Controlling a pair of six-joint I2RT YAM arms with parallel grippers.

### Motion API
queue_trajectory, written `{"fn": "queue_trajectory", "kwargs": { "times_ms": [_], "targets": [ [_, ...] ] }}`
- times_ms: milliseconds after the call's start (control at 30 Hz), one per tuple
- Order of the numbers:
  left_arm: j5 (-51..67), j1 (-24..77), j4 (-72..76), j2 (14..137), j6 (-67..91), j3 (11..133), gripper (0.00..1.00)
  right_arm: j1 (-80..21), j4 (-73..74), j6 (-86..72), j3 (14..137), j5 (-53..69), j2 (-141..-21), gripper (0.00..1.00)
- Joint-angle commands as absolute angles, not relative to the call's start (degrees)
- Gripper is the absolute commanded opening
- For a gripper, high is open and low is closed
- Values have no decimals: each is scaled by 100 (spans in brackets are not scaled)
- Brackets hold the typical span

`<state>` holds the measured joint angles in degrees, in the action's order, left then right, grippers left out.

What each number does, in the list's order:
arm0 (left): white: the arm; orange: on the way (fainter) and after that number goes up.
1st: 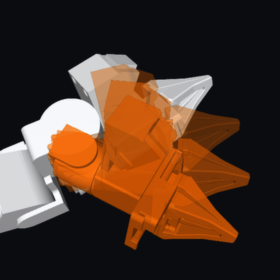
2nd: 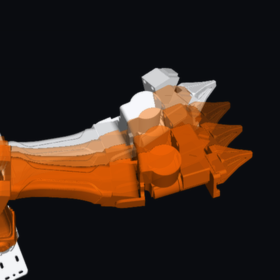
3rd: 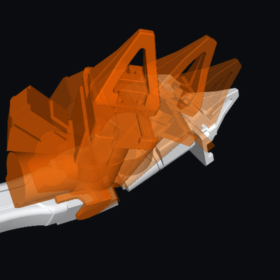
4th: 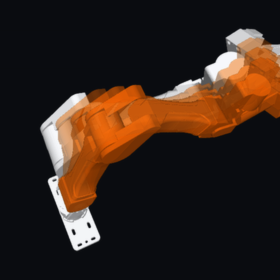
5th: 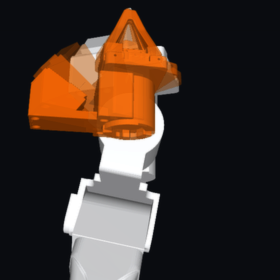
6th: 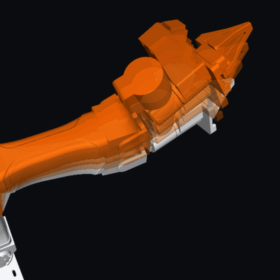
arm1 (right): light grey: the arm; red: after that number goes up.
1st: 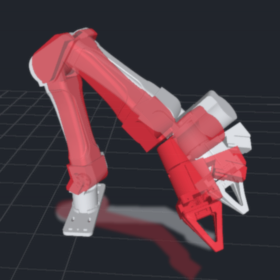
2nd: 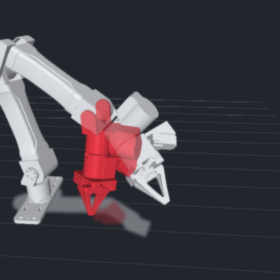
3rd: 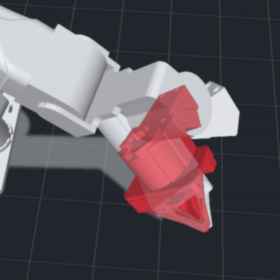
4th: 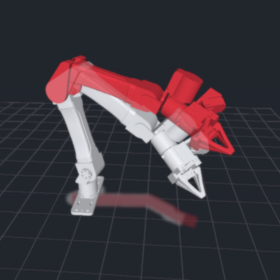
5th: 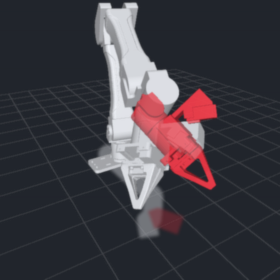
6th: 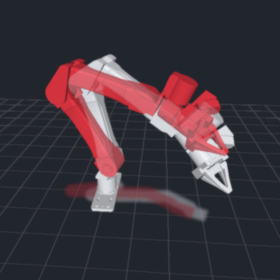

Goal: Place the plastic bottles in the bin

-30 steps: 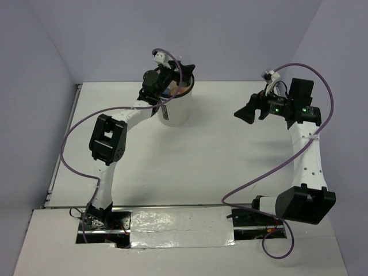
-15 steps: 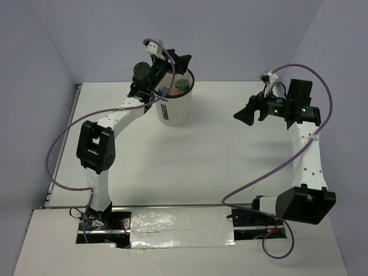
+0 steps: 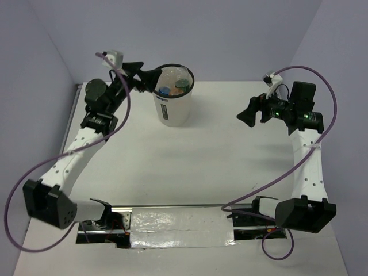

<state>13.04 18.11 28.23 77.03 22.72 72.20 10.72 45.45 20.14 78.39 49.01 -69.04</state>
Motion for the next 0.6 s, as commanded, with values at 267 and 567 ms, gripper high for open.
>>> {"fn": "queue_trajectory", "kwargs": {
  "times_ms": [267, 567],
  "targets": [
    [1503, 1529, 397, 5161, 1933, 5837, 99, 1028, 3701, 941, 7217, 3578, -6154, 100],
    [1091, 1521, -483, 4044, 3014, 4843, 99, 1037, 3148, 405, 6469, 2796, -5328, 100]
  ]
}}
